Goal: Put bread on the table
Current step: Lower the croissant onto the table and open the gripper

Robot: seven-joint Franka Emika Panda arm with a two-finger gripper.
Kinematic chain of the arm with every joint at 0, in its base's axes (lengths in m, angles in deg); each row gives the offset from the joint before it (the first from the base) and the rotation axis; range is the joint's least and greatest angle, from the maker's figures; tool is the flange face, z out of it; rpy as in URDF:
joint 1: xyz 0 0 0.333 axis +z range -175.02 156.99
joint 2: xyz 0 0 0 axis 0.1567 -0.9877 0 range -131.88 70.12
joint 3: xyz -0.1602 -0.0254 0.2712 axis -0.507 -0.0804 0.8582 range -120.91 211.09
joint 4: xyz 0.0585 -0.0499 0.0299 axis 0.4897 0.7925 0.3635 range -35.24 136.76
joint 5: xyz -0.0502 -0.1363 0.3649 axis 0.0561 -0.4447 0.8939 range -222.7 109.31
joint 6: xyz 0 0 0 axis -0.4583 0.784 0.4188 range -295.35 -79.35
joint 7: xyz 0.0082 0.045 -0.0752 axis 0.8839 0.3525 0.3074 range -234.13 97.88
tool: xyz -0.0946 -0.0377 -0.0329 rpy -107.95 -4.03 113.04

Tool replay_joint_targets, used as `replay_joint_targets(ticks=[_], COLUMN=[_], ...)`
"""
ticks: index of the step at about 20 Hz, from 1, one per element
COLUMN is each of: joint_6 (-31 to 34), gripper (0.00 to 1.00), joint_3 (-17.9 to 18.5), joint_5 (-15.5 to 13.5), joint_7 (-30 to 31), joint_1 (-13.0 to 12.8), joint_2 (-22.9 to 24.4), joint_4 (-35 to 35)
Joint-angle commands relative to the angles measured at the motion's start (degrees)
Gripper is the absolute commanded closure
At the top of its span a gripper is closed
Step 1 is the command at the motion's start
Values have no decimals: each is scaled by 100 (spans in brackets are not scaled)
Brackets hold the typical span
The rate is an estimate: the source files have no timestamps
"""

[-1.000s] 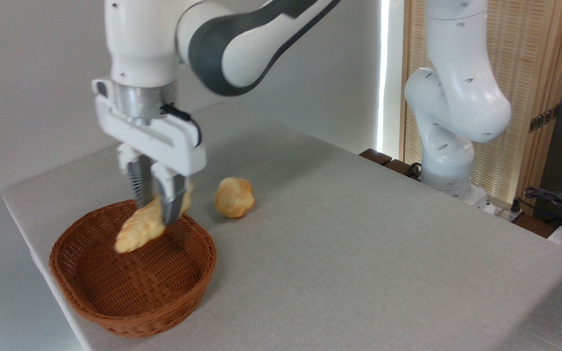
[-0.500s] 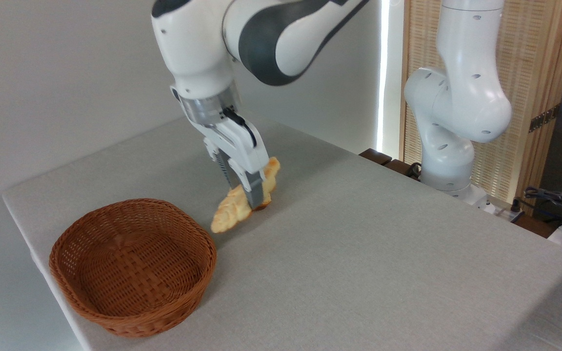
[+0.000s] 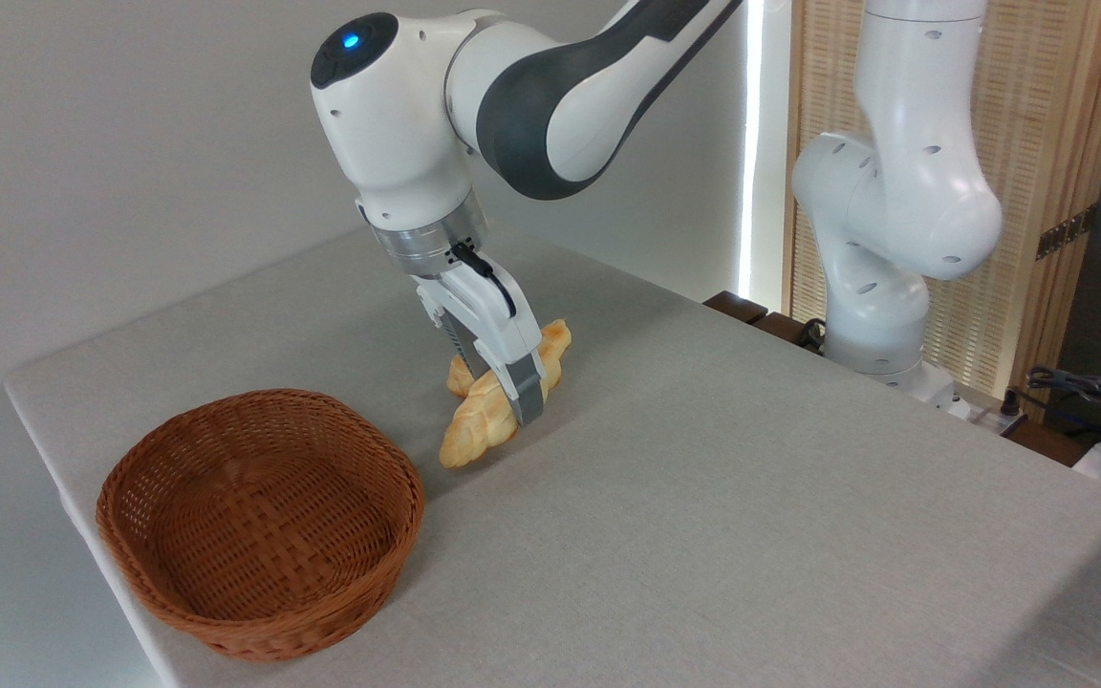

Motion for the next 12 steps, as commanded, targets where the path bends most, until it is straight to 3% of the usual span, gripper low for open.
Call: replay_joint_targets(ticks=[1,8,12], joint_6=[35,26,17], gripper=[0,0,0], joint_3=[35,17,18], joint_5=[45,45,44], joint_7=[-96,-96,-70], joint_1=[-42,-42,-33], joint_2=[8,78,104], joint_4=[-5,-119,-785])
